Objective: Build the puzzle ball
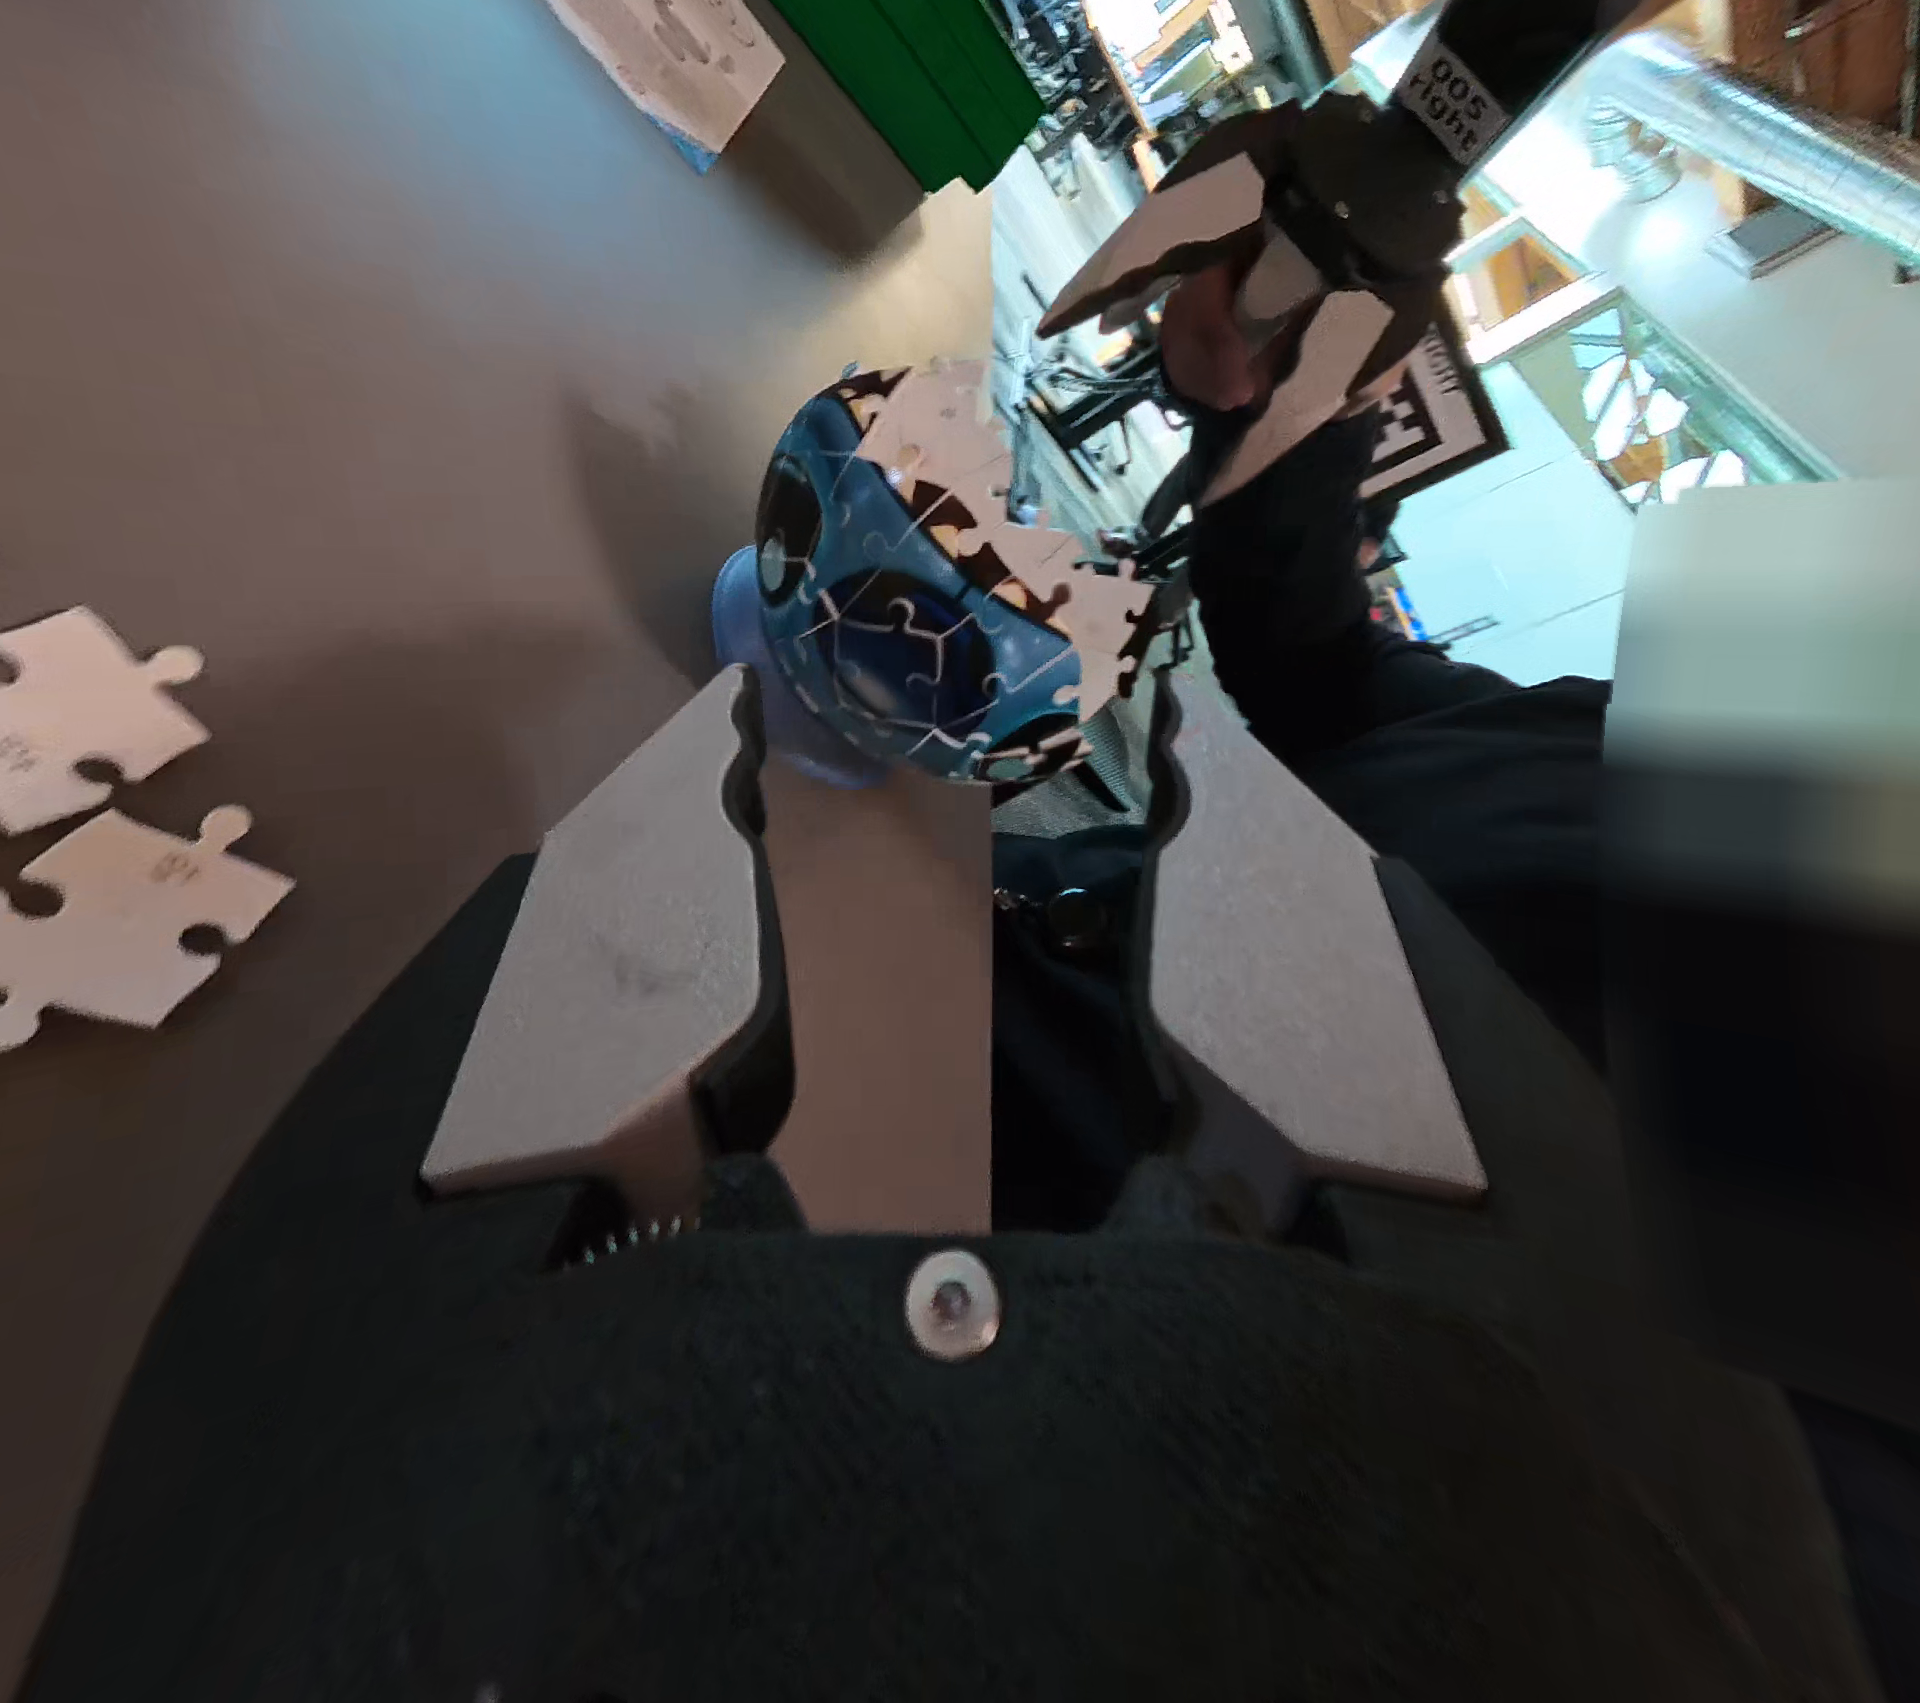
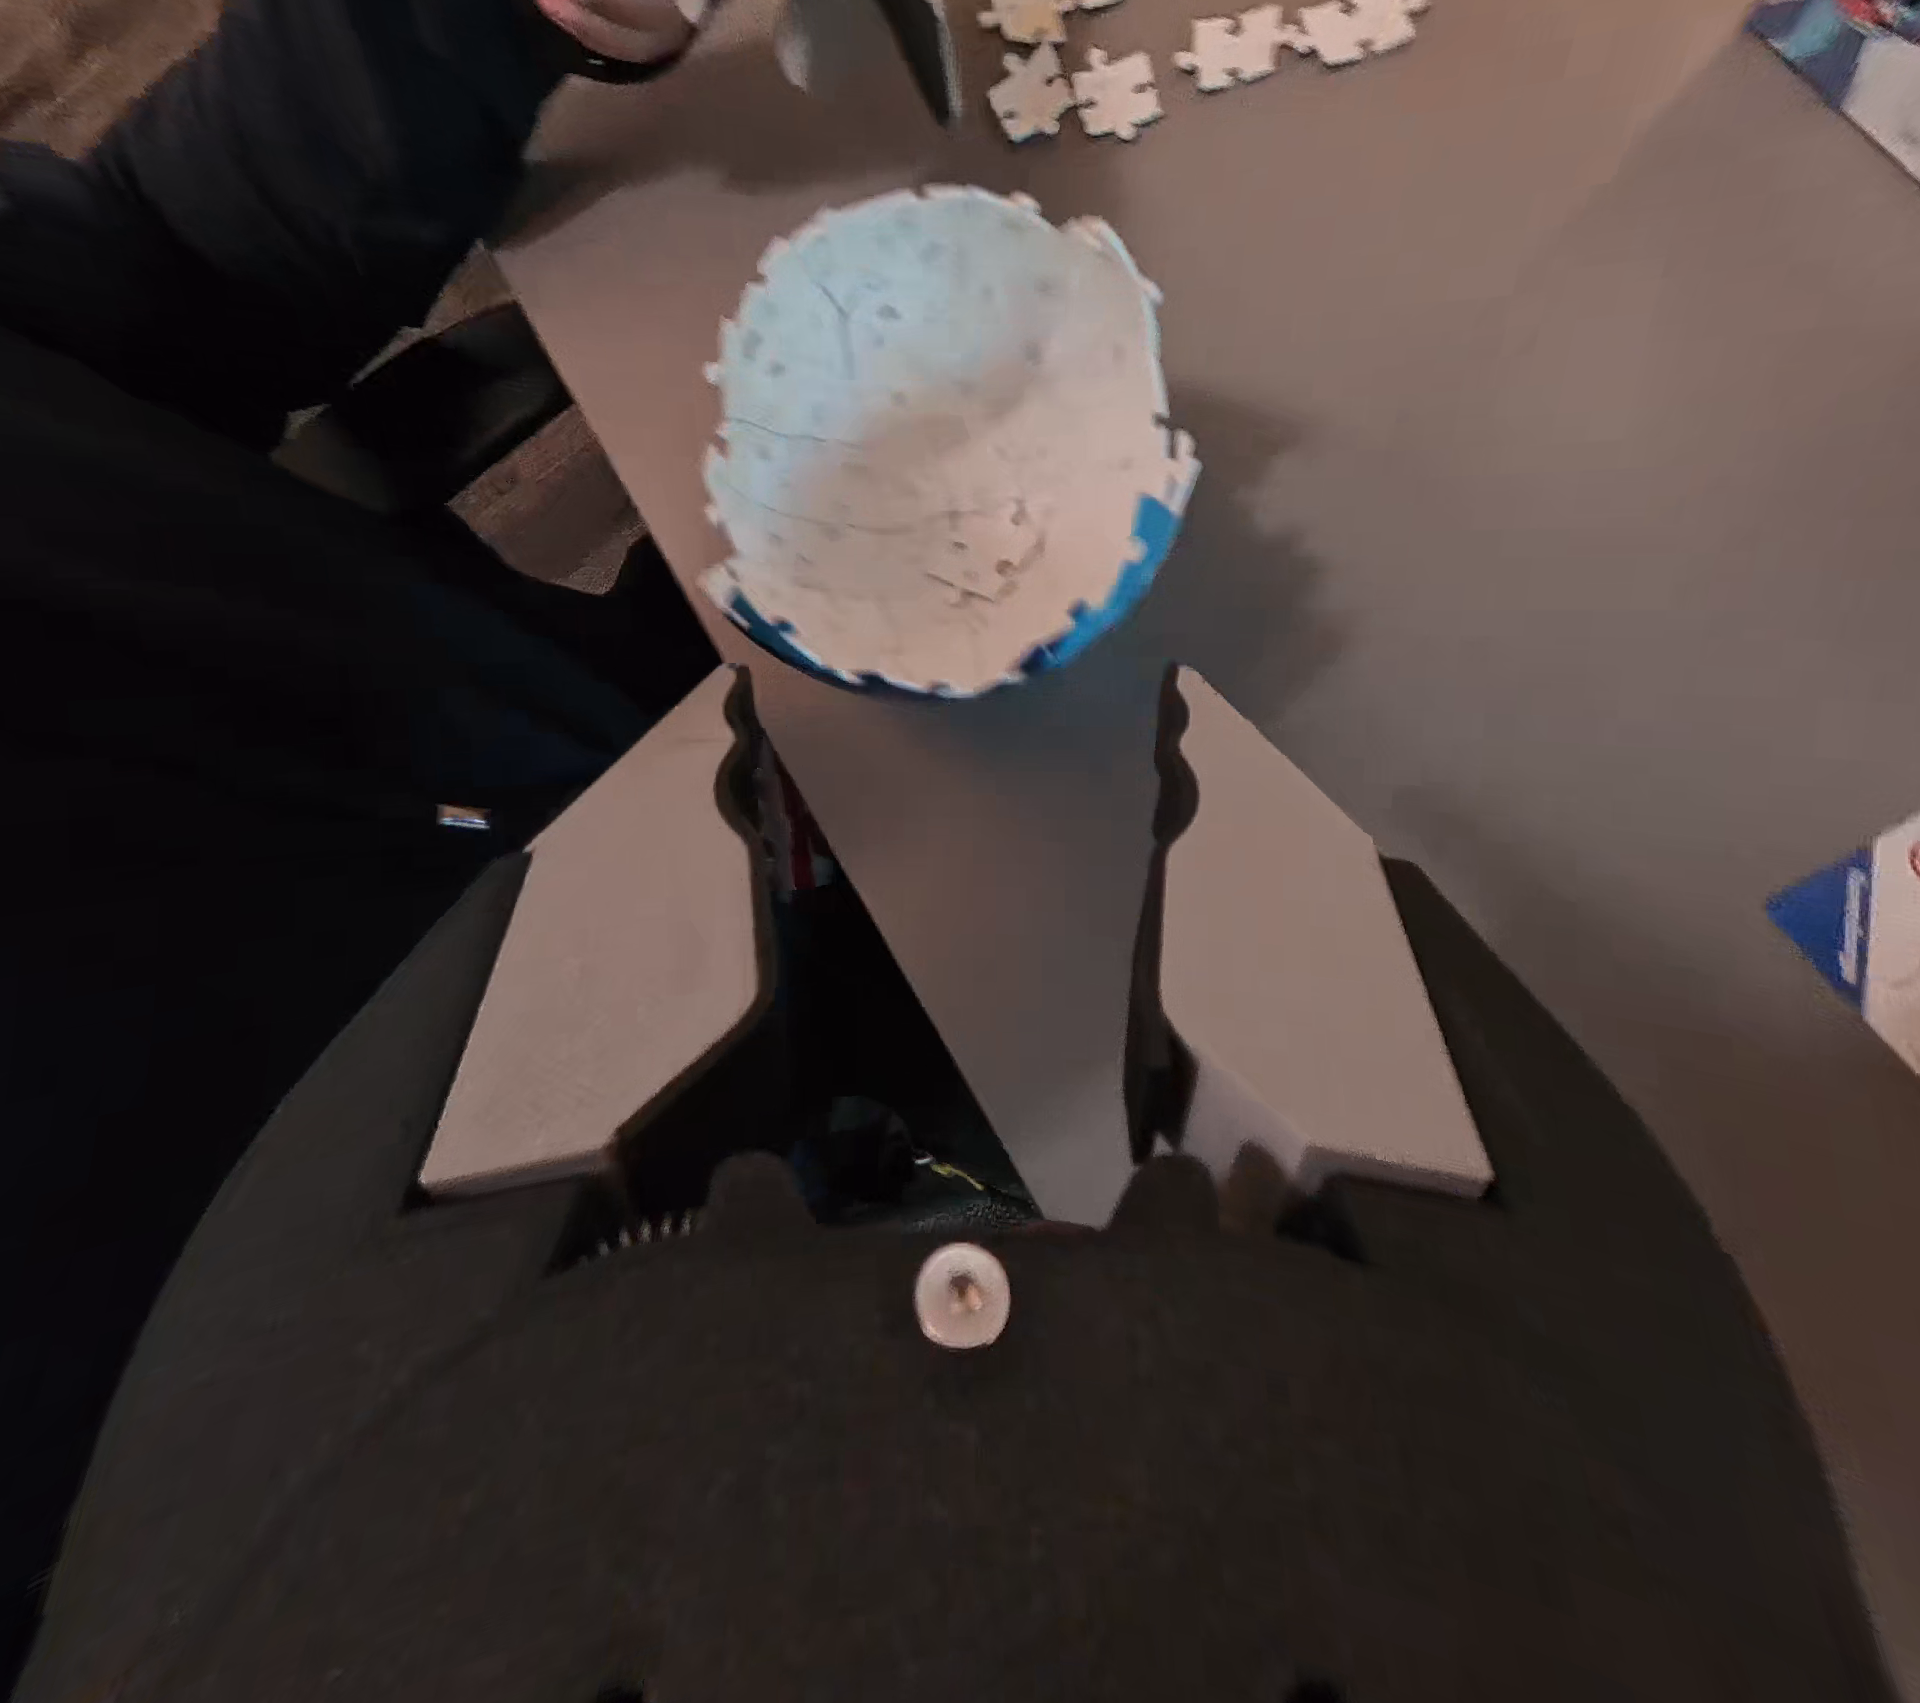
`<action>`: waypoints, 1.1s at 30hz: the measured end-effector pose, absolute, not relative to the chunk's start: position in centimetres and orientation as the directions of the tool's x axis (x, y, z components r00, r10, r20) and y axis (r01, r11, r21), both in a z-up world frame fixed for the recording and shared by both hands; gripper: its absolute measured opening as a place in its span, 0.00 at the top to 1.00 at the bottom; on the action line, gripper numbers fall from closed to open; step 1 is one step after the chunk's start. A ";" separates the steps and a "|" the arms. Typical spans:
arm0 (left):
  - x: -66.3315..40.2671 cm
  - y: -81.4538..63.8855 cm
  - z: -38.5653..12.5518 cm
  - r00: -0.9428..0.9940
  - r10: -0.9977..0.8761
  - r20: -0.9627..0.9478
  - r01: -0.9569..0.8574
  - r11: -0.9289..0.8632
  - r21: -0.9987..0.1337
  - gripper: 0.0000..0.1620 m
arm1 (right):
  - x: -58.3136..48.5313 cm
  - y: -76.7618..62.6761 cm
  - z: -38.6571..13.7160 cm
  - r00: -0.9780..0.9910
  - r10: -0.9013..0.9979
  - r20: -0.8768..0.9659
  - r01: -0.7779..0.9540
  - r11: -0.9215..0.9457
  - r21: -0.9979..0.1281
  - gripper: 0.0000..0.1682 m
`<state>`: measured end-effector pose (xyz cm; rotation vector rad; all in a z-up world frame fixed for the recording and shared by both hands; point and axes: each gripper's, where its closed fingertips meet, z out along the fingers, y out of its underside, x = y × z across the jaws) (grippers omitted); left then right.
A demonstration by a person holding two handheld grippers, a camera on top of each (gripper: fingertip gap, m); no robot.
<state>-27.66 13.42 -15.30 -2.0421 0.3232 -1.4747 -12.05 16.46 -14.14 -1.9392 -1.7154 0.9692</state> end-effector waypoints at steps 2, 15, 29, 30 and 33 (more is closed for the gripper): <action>-28.0 12.9 -15.8 0.409 -0.521 0.749 0.106 -0.789 -0.606 0.55 | -11.4 16.9 -15.2 0.025 0.959 -0.283 0.681 -0.224 -0.697 0.54; -23.6 11.7 -14.2 0.391 -0.508 0.767 0.027 -0.827 -0.561 0.55 | -12.0 16.3 -16.8 0.054 0.893 -0.448 0.641 -0.375 -0.670 0.58; -24.8 12.5 -20.5 0.577 -0.656 0.487 -0.315 -0.729 -0.608 0.64 | -13.3 17.0 -21.7 -0.067 0.977 -0.202 0.705 -0.097 -0.702 0.81; -24.7 12.5 -20.5 0.572 -0.662 0.484 -0.324 -0.724 -0.609 0.64 | -13.5 16.9 -21.8 -0.080 0.977 -0.197 0.706 -0.084 -0.703 0.81; -24.5 12.5 -20.5 0.542 -0.694 0.474 -0.352 -0.700 -0.622 0.66 | -14.0 17.2 -22.2 -0.121 0.984 -0.133 0.704 -0.009 -0.710 0.82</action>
